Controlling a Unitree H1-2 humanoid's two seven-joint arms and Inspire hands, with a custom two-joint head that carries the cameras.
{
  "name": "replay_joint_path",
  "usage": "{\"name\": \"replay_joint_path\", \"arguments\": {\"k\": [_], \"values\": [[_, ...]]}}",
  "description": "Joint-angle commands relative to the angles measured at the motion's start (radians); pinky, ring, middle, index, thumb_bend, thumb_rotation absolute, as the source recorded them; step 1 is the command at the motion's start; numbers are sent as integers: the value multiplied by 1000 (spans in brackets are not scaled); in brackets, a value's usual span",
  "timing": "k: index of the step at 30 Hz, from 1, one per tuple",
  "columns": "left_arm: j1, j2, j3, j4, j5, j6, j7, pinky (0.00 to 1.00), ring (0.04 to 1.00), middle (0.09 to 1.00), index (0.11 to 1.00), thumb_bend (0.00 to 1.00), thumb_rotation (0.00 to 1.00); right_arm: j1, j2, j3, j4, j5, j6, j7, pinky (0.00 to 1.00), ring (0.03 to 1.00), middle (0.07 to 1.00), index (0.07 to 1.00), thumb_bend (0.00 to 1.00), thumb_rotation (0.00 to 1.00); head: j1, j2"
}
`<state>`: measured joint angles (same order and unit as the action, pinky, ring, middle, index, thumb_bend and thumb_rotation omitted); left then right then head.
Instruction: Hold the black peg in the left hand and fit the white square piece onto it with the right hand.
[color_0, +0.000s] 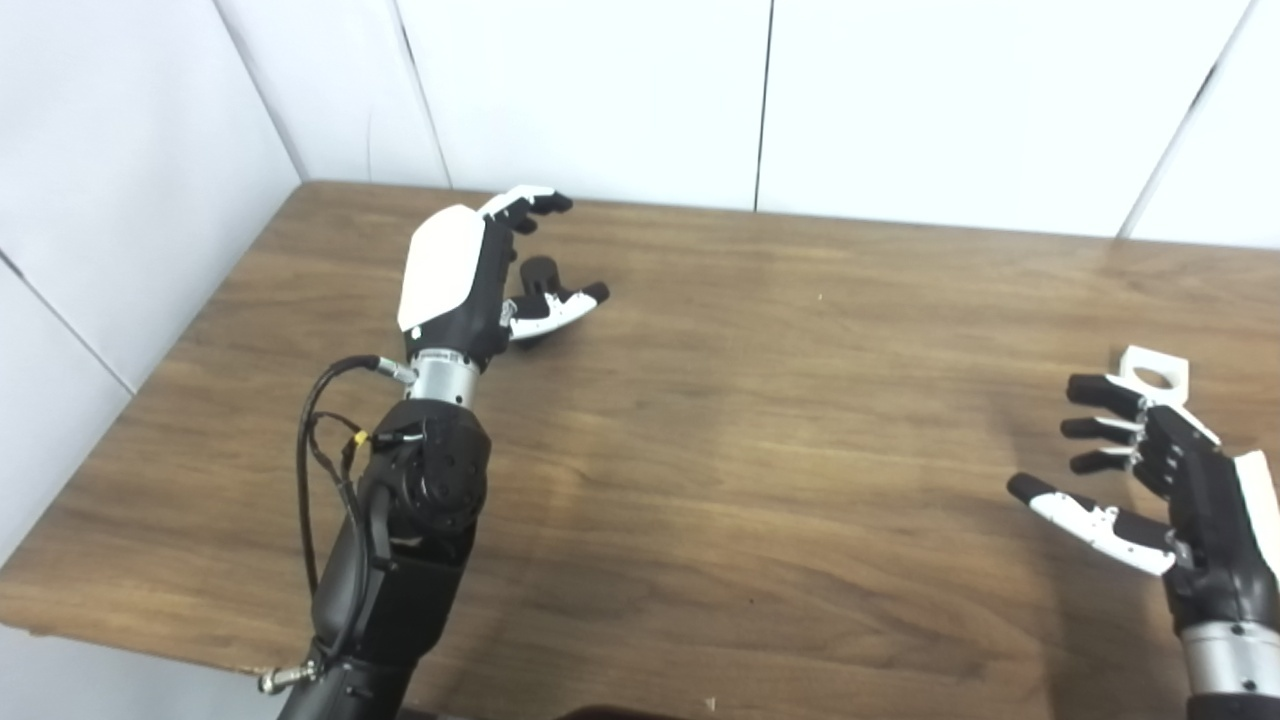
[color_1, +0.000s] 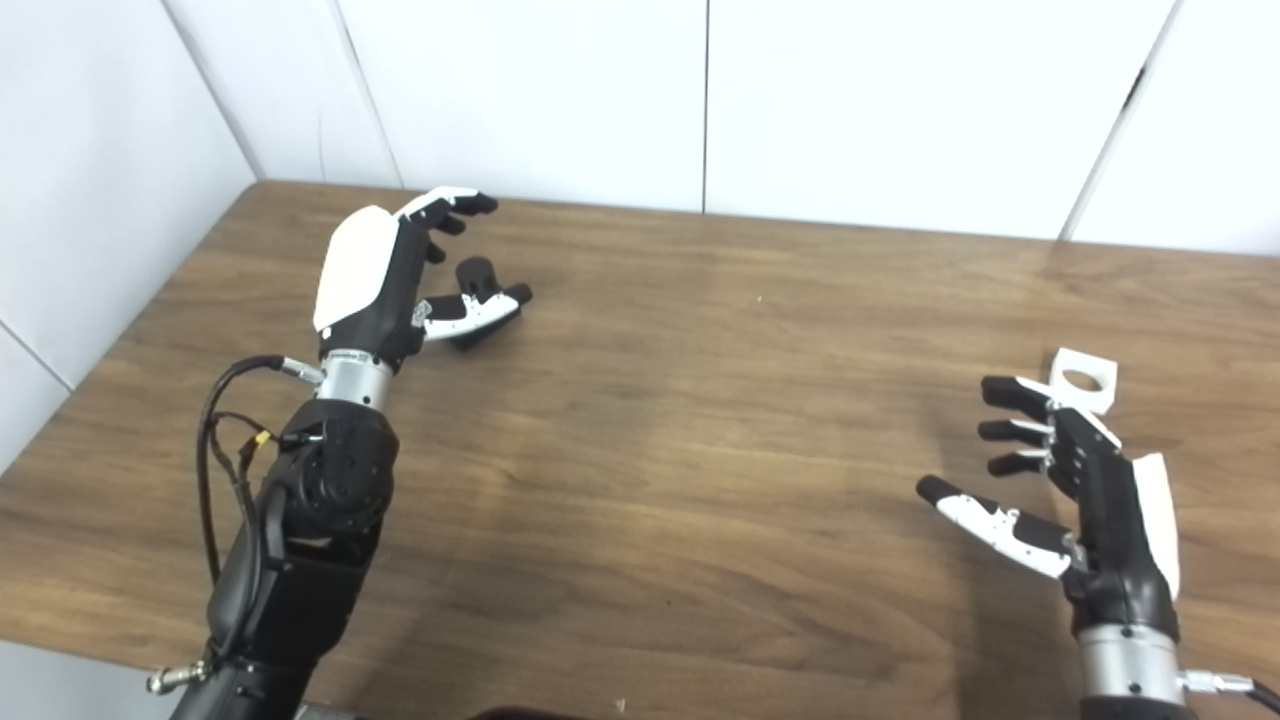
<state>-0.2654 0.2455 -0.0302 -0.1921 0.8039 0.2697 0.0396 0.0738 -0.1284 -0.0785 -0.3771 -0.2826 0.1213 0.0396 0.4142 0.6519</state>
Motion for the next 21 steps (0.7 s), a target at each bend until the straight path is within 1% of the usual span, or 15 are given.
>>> {"name": "replay_joint_path", "arguments": {"k": [1, 3, 7, 9, 10, 13, 16, 18, 21], "values": [[-61, 35, 3, 6, 50, 5, 34, 600, 753, 799, 716, 702, 277, -3, -16, 2, -45, 4, -21, -4, 521, 657, 739, 713, 632, 0, -2, 0], [-72, 44, 0, 27, 74, 12, 43, 584, 766, 821, 719, 717, 285, -2, -15, 2, -46, 8, -20, -3, 521, 657, 739, 712, 631, 0, -4, 1], [-87, 59, -7, 71, 126, 29, 73, 622, 865, 931, 754, 751, 316, 2, -15, 2, -50, 7, -11, -1, 525, 661, 743, 717, 633, 0, -10, 2], [-92, 62, -9, 90, 152, 39, 91, 687, 917, 978, 764, 772, 339, 4, -16, 1, -51, 7, -10, -1, 524, 660, 743, 718, 634, 0, -10, 2], [-94, 62, -9, 99, 162, 46, 97, 770, 955, 995, 769, 781, 367, 4, -16, 0, -52, 6, -9, -1, 515, 654, 741, 716, 632, 0, -10, 2], [-101, 61, -10, 122, 177, 67, 96, 830, 987, 1000, 776, 794, 394, 2, -18, 0, -56, 2, -3, -1, 511, 650, 737, 713, 631, 0, -8, 2], [-112, 64, -12, 145, 168, 89, 78, 880, 999, 1000, 772, 831, 371, 1, -18, -2, -55, 11, -9, -1, 502, 648, 737, 714, 630, 0, -11, 1], [-118, 68, -16, 160, 163, 101, 67, 892, 1000, 1000, 756, 846, 367, 2, -17, -2, -55, 14, -11, -2, 499, 645, 736, 713, 633, 0, -12, 1], [-125, 75, -28, 180, 166, 123, 48, 906, 1000, 1000, 738, 863, 392, 3, -15, -1, -57, 11, -13, -4, 497, 640, 733, 709, 637, 0, -14, 3]]}}
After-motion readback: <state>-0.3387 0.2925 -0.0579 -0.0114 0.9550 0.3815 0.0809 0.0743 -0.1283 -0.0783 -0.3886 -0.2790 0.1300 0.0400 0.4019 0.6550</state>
